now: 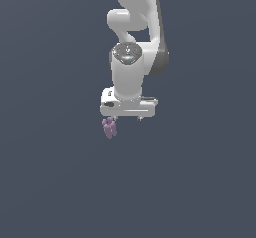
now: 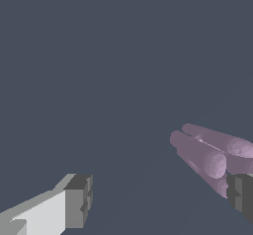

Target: Pick up the object and move it to a goal position.

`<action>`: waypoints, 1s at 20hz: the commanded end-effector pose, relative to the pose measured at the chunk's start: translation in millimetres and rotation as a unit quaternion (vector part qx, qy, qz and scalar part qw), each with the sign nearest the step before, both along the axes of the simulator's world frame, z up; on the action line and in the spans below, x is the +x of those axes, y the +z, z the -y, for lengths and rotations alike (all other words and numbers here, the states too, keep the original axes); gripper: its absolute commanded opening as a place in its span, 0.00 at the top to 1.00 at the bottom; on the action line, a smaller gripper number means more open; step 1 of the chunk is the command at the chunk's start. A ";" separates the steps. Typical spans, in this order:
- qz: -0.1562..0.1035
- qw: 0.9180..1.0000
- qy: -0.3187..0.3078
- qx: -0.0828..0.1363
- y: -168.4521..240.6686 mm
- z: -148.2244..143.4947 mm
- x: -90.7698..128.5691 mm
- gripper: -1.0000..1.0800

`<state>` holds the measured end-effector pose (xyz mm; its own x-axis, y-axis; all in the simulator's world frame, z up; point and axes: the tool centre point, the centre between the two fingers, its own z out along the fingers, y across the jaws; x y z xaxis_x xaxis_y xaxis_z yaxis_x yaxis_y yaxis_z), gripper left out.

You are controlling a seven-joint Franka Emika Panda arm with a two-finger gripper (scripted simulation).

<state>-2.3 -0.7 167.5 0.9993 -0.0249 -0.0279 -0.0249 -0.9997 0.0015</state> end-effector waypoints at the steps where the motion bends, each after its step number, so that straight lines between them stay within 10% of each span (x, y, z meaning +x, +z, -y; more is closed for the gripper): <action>1: 0.000 1.000 0.000 0.000 0.0 0.0 0.0 0.04; 20: 0.018 1.000 0.005 -0.001 18.2 20.5 8.6 0.04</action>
